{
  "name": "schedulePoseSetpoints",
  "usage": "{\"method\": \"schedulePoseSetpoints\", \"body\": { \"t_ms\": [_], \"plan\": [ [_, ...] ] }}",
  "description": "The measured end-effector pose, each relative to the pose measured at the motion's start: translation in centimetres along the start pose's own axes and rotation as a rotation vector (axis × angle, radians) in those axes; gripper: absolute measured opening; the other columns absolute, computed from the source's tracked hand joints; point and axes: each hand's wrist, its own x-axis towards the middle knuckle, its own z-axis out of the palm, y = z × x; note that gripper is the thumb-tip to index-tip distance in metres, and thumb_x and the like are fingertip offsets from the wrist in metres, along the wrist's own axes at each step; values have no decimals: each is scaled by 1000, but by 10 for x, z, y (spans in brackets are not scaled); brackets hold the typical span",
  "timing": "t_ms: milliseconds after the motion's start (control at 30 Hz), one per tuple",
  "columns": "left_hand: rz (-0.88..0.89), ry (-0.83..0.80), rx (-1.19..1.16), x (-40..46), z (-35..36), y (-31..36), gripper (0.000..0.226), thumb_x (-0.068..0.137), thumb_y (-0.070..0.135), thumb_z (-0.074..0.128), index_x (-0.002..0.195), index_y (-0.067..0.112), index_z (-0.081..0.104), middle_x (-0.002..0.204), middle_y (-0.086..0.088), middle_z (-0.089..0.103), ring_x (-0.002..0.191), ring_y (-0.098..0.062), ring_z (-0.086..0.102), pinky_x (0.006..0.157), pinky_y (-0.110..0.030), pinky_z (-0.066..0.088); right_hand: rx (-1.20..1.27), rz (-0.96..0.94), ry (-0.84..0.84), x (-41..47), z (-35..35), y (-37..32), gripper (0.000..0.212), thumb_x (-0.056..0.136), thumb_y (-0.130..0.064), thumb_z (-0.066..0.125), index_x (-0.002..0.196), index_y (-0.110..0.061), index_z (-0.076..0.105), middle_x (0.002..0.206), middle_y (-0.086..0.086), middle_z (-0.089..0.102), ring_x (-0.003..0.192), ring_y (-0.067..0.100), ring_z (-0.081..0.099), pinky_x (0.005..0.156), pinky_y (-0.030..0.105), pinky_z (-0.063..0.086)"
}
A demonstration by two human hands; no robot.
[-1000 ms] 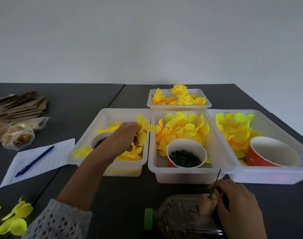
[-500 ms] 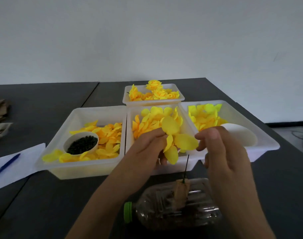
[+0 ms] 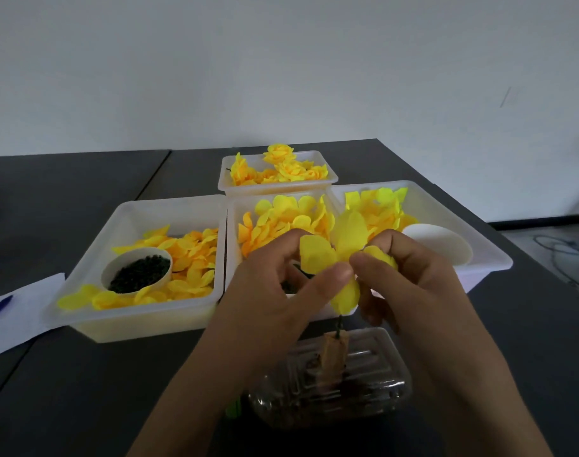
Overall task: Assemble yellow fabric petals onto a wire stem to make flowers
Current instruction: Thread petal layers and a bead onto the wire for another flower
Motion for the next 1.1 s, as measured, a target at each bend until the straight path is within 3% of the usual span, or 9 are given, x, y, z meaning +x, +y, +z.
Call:
{"method": "schedulePoseSetpoints", "body": {
  "t_ms": [100, 200, 367, 467, 567, 667, 833, 1000, 1100],
  "plan": [
    [-113, -35, -223, 4, 0, 1, 24, 77, 39, 64, 73, 16, 64, 63, -1, 60, 56, -7, 51, 53, -14, 41, 68, 60, -51, 3, -5, 6, 21, 69, -21, 80, 68, -13, 60, 60, 13, 48, 52, 19, 39, 46, 26, 36],
    [-225, -45, -282, 5, 4, -7, 28, 69, 46, 65, 71, 18, 67, 60, 0, 53, 56, -13, 45, 49, -19, 40, 108, 83, -5, 5, -11, 14, 25, 61, -35, 75, 69, -13, 64, 60, 17, 46, 50, 19, 39, 45, 25, 36],
    [-363, 7, -354, 5, 14, -23, 42, 57, 56, 67, 76, 20, 76, 64, -3, 63, 59, -15, 51, 48, -22, 41, 96, 142, 69, 5, -15, 28, 27, 59, -38, 71, 70, -13, 68, 59, 16, 47, 49, 20, 39, 45, 28, 35],
    [-411, 25, -359, 2, 18, -32, 43, 63, 53, 66, 83, 16, 76, 78, -7, 71, 71, -18, 60, 51, -23, 43, 109, 199, 74, 2, -17, 37, 30, 57, -40, 72, 71, -14, 70, 62, 14, 51, 53, 19, 41, 49, 27, 40],
    [-440, 19, -329, -1, 20, -37, 26, 79, 44, 62, 82, 24, 77, 79, -6, 72, 77, -20, 64, 56, -23, 44, 117, 235, 81, 0, -20, 43, 35, 56, -41, 73, 74, -11, 70, 69, 18, 52, 63, 28, 40, 66, 41, 42],
    [-433, 32, -324, -2, 20, -37, 20, 77, 42, 58, 70, 33, 75, 61, 11, 64, 59, 0, 56, 50, -17, 41, 135, 252, 80, 0, -21, 46, 34, 55, -41, 73, 74, -13, 72, 68, 17, 52, 61, 25, 42, 68, 43, 41],
    [-456, 93, -327, -2, 19, -44, 36, 94, 26, 52, 69, 37, 76, 58, 12, 63, 54, 4, 54, 48, -17, 40, 130, 258, 70, 0, -20, 48, 33, 57, -41, 72, 73, -13, 72, 68, 15, 55, 65, 28, 43, 68, 42, 42],
    [-497, 85, -363, -1, 21, -49, 27, 84, 39, 55, 68, 31, 76, 62, 6, 61, 54, -1, 53, 50, -20, 39, 147, 263, 69, 2, -20, 52, 31, 57, -45, 71, 71, -17, 73, 64, 11, 59, 57, 19, 47, 62, 36, 44],
    [-505, 101, -430, -2, 19, -52, 36, 74, 43, 58, 87, 14, 76, 75, -13, 55, 63, -15, 47, 56, -28, 35, 160, 269, 55, 4, -20, 54, 29, 62, -44, 69, 69, -17, 72, 64, 12, 58, 57, 19, 47, 62, 37, 44]
  ]
}}
